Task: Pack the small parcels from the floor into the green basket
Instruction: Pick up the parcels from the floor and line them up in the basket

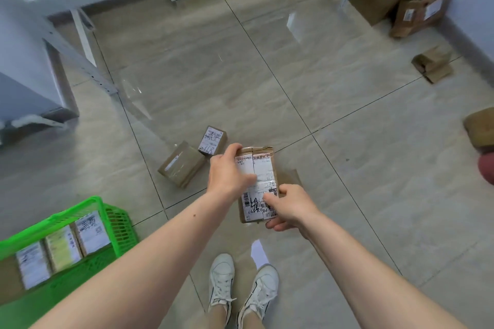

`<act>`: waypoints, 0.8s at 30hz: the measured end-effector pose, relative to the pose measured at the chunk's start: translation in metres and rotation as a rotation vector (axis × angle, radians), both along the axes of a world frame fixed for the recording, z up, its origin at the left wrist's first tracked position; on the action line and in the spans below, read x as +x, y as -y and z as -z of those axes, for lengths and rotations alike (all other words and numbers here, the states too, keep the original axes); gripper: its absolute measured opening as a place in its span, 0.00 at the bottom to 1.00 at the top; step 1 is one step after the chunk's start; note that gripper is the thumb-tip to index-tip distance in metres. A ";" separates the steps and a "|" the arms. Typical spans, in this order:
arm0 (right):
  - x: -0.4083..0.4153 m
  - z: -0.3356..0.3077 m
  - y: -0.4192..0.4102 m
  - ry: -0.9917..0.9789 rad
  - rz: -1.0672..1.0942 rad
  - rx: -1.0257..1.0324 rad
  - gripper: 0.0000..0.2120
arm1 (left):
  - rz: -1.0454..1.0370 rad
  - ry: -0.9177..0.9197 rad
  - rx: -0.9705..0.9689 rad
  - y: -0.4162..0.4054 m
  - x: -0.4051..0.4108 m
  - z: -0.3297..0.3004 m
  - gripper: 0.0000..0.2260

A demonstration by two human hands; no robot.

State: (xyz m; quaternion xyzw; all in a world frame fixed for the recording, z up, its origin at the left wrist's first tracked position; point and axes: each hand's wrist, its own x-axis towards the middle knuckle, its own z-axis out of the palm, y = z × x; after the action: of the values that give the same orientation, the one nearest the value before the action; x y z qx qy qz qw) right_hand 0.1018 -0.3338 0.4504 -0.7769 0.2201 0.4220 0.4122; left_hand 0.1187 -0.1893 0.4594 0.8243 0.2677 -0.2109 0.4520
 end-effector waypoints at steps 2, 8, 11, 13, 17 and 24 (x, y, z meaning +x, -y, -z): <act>0.002 -0.029 -0.015 0.039 -0.029 0.001 0.04 | -0.009 -0.009 -0.051 -0.012 -0.003 -0.027 0.35; -0.003 -0.085 -0.061 0.150 -0.201 -0.054 0.07 | -0.103 0.032 -0.174 -0.052 -0.027 -0.075 0.44; -0.012 -0.095 -0.081 0.187 -0.293 -0.083 0.10 | -0.207 0.058 -0.169 -0.071 -0.049 -0.085 0.44; -0.022 -0.101 -0.094 0.194 -0.358 -0.080 0.10 | -0.269 0.053 -0.145 -0.085 -0.068 -0.086 0.35; -0.050 -0.106 -0.128 0.213 -0.497 -0.055 0.10 | -0.388 0.060 -0.086 -0.115 -0.116 -0.089 0.16; -0.122 -0.107 -0.211 0.236 -0.678 -0.065 0.16 | -0.569 0.020 -0.067 -0.190 -0.214 -0.083 0.17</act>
State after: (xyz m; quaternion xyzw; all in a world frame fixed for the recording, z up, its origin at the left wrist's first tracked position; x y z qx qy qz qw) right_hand -0.0203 -0.1231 0.5578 -0.8618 -0.0860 0.4348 0.2465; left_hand -0.0951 0.0006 0.5421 0.7028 0.4766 -0.0762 0.5225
